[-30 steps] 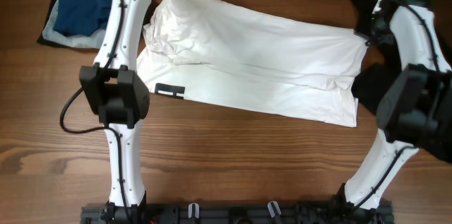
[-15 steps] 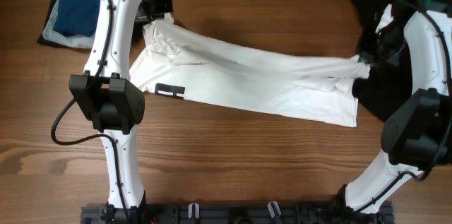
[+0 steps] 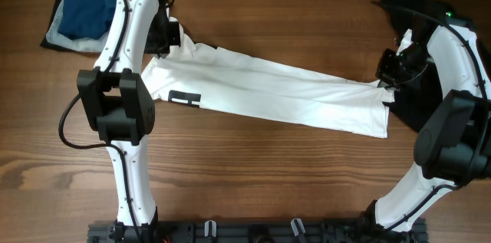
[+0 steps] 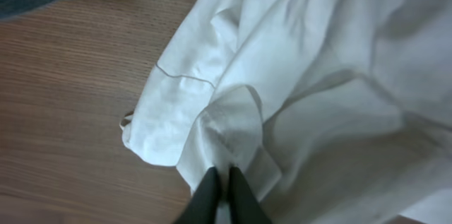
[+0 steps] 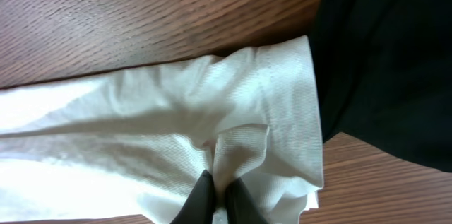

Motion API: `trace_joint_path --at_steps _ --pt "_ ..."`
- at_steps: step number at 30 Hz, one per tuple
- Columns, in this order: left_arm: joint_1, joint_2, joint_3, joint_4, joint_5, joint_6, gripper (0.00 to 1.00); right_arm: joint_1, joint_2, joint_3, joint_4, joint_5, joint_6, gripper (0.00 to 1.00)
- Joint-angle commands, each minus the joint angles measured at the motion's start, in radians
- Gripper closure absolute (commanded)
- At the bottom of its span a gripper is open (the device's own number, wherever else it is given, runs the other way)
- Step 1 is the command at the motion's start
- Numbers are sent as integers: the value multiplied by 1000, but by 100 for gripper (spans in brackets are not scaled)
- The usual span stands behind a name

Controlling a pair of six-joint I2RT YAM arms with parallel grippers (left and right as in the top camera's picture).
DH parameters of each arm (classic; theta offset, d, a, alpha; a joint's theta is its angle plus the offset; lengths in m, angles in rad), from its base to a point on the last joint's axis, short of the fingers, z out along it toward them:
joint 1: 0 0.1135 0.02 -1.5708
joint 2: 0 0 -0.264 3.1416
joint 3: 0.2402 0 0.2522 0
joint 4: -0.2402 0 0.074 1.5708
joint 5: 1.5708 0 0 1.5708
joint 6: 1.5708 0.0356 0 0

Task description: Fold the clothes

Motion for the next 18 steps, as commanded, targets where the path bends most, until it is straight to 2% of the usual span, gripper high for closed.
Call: trace_joint_path --at_steps 1,2,3,4,8,10,13,15,18 --pt "22 5 -91 28 -31 -38 33 5 -4 -5 -2 -28 16 83" --pt "23 5 -111 39 -28 -38 12 5 -4 -5 -2 -30 18 76" --pt "23 5 -122 46 -28 -38 3 5 -4 -5 -2 -36 18 67" --pt "23 5 -127 51 -29 -38 0 5 -4 -5 -3 -40 18 58" --pt "23 2 -120 108 -38 -37 0 5 -4 -5 -5 -56 14 37" --pt "28 -8 -101 130 -39 -40 0 5 -4 -5 0 -52 9 32" --pt "42 -45 -83 192 -39 -62 0 5 -4 -26 23 -39 -38 18" --pt "56 -74 -83 237 -35 -76 0 5 -4 -71 47 -30 -65 14" --pt "77 -86 -83 256 -27 -87 0 5 -4 -166 93 -3 -62 12"
